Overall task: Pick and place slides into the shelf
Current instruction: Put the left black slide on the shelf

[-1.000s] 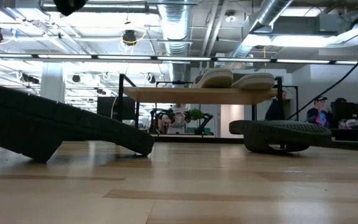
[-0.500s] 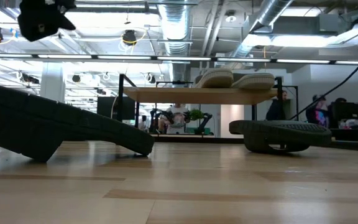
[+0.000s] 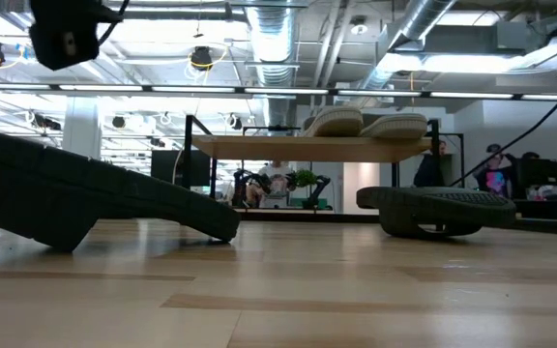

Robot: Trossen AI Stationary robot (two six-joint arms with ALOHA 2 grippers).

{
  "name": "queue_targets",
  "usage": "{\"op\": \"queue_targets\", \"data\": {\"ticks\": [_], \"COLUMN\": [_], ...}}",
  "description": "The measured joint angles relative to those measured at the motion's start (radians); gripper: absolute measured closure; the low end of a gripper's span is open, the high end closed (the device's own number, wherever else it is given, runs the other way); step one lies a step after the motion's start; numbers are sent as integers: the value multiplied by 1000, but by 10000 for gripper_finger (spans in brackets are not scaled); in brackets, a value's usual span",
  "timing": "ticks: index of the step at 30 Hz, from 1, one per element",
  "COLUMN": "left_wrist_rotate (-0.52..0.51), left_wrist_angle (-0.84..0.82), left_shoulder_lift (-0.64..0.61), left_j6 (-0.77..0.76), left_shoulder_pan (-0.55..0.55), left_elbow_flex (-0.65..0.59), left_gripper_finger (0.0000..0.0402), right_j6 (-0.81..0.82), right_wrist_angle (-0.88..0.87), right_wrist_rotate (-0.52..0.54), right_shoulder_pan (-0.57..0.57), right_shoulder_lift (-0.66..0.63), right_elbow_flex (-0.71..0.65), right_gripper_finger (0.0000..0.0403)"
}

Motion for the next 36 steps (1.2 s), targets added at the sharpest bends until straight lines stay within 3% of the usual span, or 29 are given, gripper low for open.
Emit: {"op": "queue_targets", "data": {"ticks": [8,18,26,32,36], "left_wrist_rotate": [151,258,243,148,142], "left_wrist_angle": [-139,-373,-384,-404,-407], "left_shoulder_lift": [-2,-2,-2,0,-1], "left_j6": [-162,-391,-387,-372,-382], "left_shoulder_pan": [-60,-172,-185,-186,-170], "left_elbow_flex": [0,0,0,0,-16], "left_gripper_finger": [244,244,244,244,244], "right_j6": [0,-8,-8,1,5], "right_wrist_angle": [-1,-5,-5,-5,-5], "right_wrist_rotate": [-26,-106,-132,-166,-189], "right_shoulder_pan": [0,0,0,0,0], "right_shoulder_lift": [0,8,8,8,8], "right_elbow_flex": [0,0,0,0,0], "right_gripper_finger": [266,268,268,267,266]}}
